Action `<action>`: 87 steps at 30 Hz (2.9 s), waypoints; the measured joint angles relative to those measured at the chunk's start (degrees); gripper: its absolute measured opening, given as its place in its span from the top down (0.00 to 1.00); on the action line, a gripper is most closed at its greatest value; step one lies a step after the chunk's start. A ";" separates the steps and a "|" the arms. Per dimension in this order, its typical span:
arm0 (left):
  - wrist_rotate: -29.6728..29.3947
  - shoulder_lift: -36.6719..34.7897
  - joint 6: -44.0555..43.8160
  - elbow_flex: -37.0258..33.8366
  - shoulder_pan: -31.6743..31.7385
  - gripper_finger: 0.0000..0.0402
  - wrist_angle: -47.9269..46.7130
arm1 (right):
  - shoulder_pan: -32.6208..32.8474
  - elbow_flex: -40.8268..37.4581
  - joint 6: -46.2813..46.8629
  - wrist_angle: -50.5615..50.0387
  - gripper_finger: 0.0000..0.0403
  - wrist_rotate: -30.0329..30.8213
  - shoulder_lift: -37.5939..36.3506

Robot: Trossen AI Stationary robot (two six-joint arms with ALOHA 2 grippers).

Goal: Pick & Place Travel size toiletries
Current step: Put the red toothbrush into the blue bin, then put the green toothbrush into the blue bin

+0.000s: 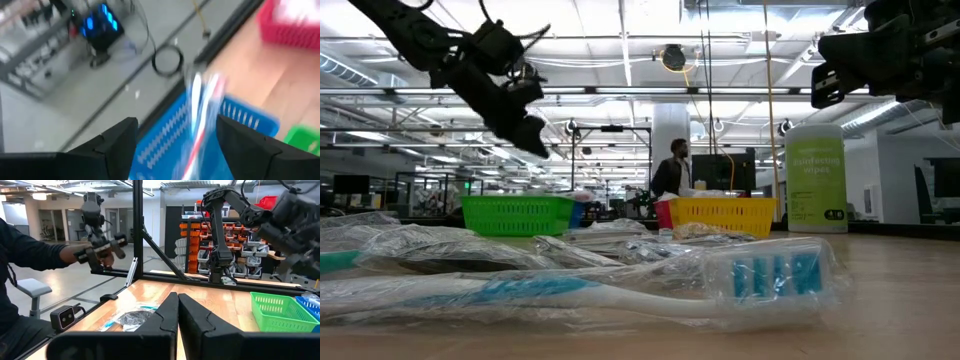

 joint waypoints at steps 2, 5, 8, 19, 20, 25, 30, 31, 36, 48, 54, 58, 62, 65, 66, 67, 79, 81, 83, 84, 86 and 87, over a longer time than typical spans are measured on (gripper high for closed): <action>-0.59 1.65 -1.37 0.00 0.55 0.38 -2.15 | -0.02 -0.02 0.00 0.02 1.00 -0.02 -0.02; -2.65 4.88 -3.71 -0.02 1.56 0.41 -3.52 | -0.01 -0.01 0.00 0.02 1.00 -0.02 -0.02; -1.83 7.96 -5.59 -0.02 2.82 0.43 -2.56 | -0.02 -0.01 0.00 0.01 1.00 -0.02 -0.01; -1.08 17.16 -5.97 -0.02 3.93 0.50 3.29 | -0.01 -0.01 0.00 0.02 1.00 -0.02 -0.02; -1.10 16.99 -5.85 -0.02 3.79 0.51 3.35 | 0.00 -0.01 0.00 0.00 1.00 -0.01 -0.01; -1.08 13.48 -5.35 -0.02 3.18 0.52 4.26 | -0.02 0.00 0.00 0.01 1.00 -0.02 -0.02; -1.10 8.00 -4.46 -0.02 2.30 0.50 4.08 | -0.02 -0.02 0.00 0.02 1.00 0.00 -0.02; -1.10 6.54 -4.50 -0.02 1.96 0.49 3.89 | 0.00 0.00 0.00 0.02 1.00 -0.02 -0.02; 5.03 -1.58 -5.92 -0.02 -1.31 0.50 0.76 | 0.00 0.00 0.00 0.00 1.00 -0.01 -0.02; 26.35 -15.46 -21.14 -0.02 -25.47 0.53 -7.93 | -0.01 0.00 0.00 0.01 1.00 -0.02 -0.02; 9.82 -11.28 -24.32 4.21 -45.46 0.55 -16.09 | 0.00 0.00 0.00 0.00 1.00 -0.02 -0.01; 2.27 -4.27 -31.25 10.09 -55.19 0.56 -25.80 | 0.00 0.00 0.00 0.02 1.00 0.00 -0.02; 3.40 4.34 -38.34 14.07 -60.87 0.58 -30.17 | -0.02 -0.02 0.00 0.02 1.00 -0.01 -0.02; 6.00 10.41 -39.69 15.51 -63.32 0.59 -29.50 | -0.01 -0.01 0.02 0.00 1.00 -0.01 0.00; 7.03 12.17 -39.82 15.58 -63.92 0.60 -29.46 | 0.00 0.00 0.00 0.02 1.00 -0.02 -0.02; 8.12 13.81 -40.22 15.57 -64.44 0.60 -29.63 | -0.02 -0.02 0.00 0.00 1.00 -0.02 -0.02; 14.57 25.74 -47.54 15.52 -66.68 0.62 -19.34 | -0.01 0.00 0.00 0.01 1.00 -0.01 -0.02; 14.57 26.49 -47.59 15.52 -66.68 0.62 -18.38 | -0.01 0.00 0.00 0.00 1.00 -0.02 0.00; 14.99 27.33 -48.71 15.52 -66.68 0.62 -18.36 | -0.02 -0.02 0.00 0.00 1.00 -0.02 0.00; 15.99 27.67 -49.48 15.46 -66.65 0.62 -18.72 | -0.02 0.00 0.00 0.00 1.00 0.00 0.00; 19.28 27.80 -51.45 15.37 -66.61 0.62 -20.57 | -0.02 0.00 0.02 0.02 1.00 0.00 0.00; 20.94 27.73 -52.42 15.37 -66.64 0.62 -21.93 | 0.00 0.00 0.00 0.00 1.00 -0.01 0.00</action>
